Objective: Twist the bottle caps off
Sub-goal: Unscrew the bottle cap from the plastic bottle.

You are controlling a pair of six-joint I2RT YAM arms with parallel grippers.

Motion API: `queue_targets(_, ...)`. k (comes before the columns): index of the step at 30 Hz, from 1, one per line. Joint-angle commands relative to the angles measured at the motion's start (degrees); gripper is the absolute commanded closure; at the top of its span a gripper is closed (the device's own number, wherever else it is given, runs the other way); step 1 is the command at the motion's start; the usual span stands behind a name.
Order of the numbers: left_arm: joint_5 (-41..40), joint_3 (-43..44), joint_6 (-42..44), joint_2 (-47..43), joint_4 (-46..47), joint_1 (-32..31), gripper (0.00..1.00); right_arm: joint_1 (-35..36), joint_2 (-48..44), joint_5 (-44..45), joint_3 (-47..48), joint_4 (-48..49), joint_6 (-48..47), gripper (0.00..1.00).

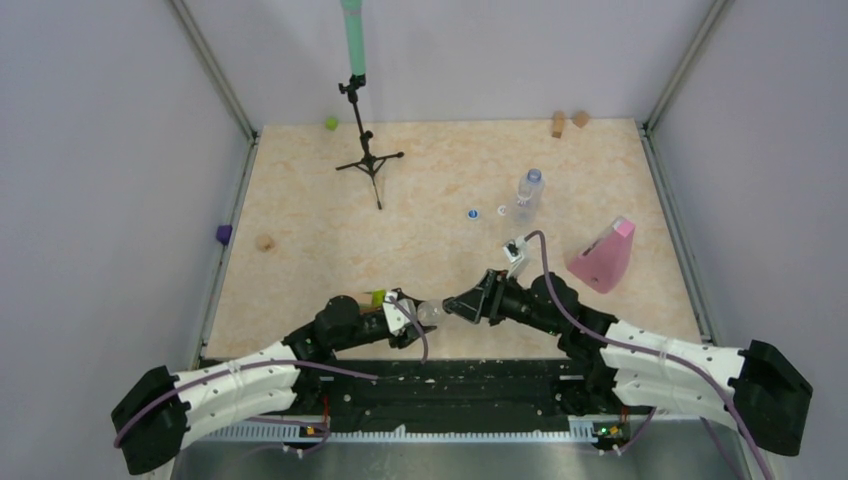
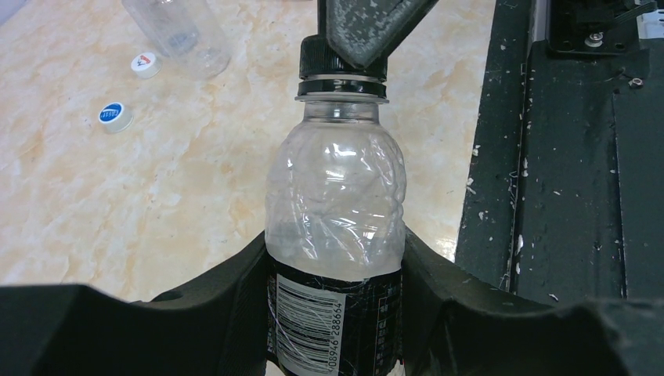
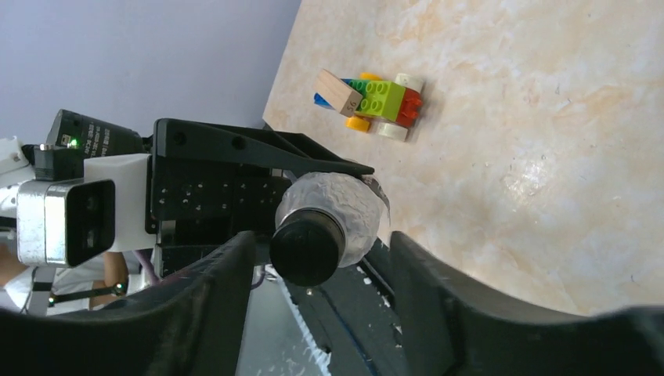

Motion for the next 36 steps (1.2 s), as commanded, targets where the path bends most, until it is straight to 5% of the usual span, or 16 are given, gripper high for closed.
queue_targets(1,-0.01,0.70,-0.05,0.65,3.24,-0.08,1.00,0.85,0.61,-0.59,2.97,2.99,-1.72,0.45)
queue_targets(8,0.41,0.67,-0.08,0.71,3.33,-0.08,1.00,0.86,0.26,-0.16,3.64,-0.71,-5.04,0.61)
queue_targets(15,0.40,-0.14,-0.34,-1.72,3.50,-0.08,1.00,0.82,-4.15,3.88,1.22,-10.04,-8.06,0.60)
queue_targets(24,0.07,-0.37,-0.10,-2.58,3.16,-0.08,1.00,0.80,-11.88,4.19,-2.89,-10.37,-8.40,0.59)
queue_targets(36,0.89,1.91,0.54,1.23,1.48,-0.08,1.00,0.84,-4.89,-2.44,5.08,-4.61,-8.11,0.39)
